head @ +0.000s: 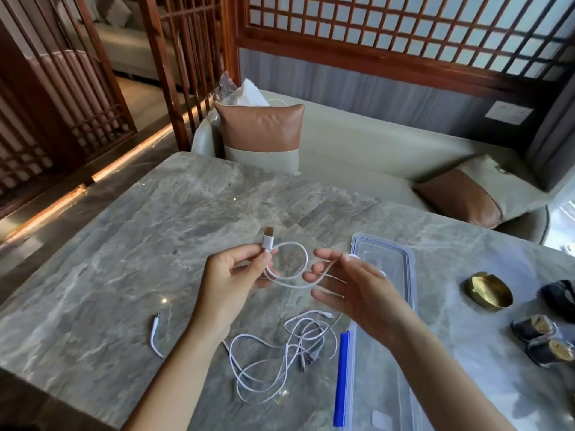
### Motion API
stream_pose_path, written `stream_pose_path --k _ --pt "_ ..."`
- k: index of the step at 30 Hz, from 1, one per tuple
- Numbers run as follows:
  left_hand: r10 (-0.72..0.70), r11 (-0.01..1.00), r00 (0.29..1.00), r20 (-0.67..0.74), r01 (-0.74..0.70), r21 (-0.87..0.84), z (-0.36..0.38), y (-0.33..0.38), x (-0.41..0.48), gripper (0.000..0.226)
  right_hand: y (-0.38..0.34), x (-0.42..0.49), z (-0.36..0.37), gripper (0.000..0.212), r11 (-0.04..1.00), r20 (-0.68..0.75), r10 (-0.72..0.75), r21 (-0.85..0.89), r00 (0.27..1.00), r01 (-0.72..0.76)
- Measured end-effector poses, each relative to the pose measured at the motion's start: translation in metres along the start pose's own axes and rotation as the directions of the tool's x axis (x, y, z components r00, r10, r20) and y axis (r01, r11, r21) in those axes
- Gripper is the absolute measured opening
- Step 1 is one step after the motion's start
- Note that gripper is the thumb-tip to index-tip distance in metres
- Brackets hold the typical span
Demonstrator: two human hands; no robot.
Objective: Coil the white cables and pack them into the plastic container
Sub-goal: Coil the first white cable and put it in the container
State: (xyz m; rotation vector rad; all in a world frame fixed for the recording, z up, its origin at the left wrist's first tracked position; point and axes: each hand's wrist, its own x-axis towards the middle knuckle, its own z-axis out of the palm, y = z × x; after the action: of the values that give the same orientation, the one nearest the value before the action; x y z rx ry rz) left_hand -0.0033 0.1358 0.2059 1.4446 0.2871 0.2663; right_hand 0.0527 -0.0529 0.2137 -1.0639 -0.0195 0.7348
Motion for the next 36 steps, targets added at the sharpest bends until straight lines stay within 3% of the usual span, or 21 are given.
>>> stream_pose_path --k 3,5,8,12,18,21,24,28,31,36 --pt "-0.013 0.994 0.999 -0.032 0.01 -0.109 0.007 0.0 -0.001 0.017 0.012 0.0 0.007 0.037 0.991 0.047 0.056 0.115 0.997 -0.062" --pt "0.023 0.998 1.0 -0.008 -0.023 -0.054 0.008 0.0 -0.002 0.022 0.021 -0.002 0.01 0.037 0.993 0.08 0.086 0.076 0.993 -0.092" --pt "0.112 0.981 0.993 0.037 -0.117 0.153 0.0 0.001 -0.001 0.026 0.023 -0.006 0.009 0.035 0.989 0.064 0.027 -0.149 0.998 -0.018" --pt "0.102 0.881 0.965 0.24 -0.2 0.428 -0.01 0.006 0.0 0.02 0.006 -0.008 0.001 0.027 0.887 0.057 -0.023 -0.459 0.998 0.047" --pt "0.069 0.751 0.901 0.429 -0.33 0.572 -0.005 0.018 -0.002 0.026 -0.004 -0.008 0.0 0.017 0.785 0.216 0.071 -0.614 0.974 0.079" --pt "0.019 0.698 0.873 0.488 -0.361 0.619 0.0 0.022 -0.001 0.028 -0.001 -0.006 0.002 0.023 0.651 0.229 0.058 -0.747 0.972 0.137" --pt "-0.001 0.796 0.903 0.43 -0.259 0.547 0.003 0.021 0.001 0.039 -0.001 -0.006 0.001 0.03 0.585 0.227 0.017 -0.792 0.974 0.175" --pt "-0.002 0.95 0.954 0.299 -0.091 0.297 0.014 0.012 -0.001 0.018 0.0 -0.005 -0.001 0.015 0.635 0.215 -0.072 -0.743 0.974 0.211" --pt "0.003 0.968 0.966 0.26 -0.068 0.243 0.018 0.003 -0.003 0.015 0.003 -0.007 0.0 0.02 0.672 0.222 -0.081 -0.708 0.972 0.218" --pt "-0.025 0.955 0.934 0.356 -0.083 0.284 0.011 0.006 0.0 0.012 -0.008 -0.009 -0.012 0.028 0.755 0.298 0.033 -0.632 0.954 0.172"
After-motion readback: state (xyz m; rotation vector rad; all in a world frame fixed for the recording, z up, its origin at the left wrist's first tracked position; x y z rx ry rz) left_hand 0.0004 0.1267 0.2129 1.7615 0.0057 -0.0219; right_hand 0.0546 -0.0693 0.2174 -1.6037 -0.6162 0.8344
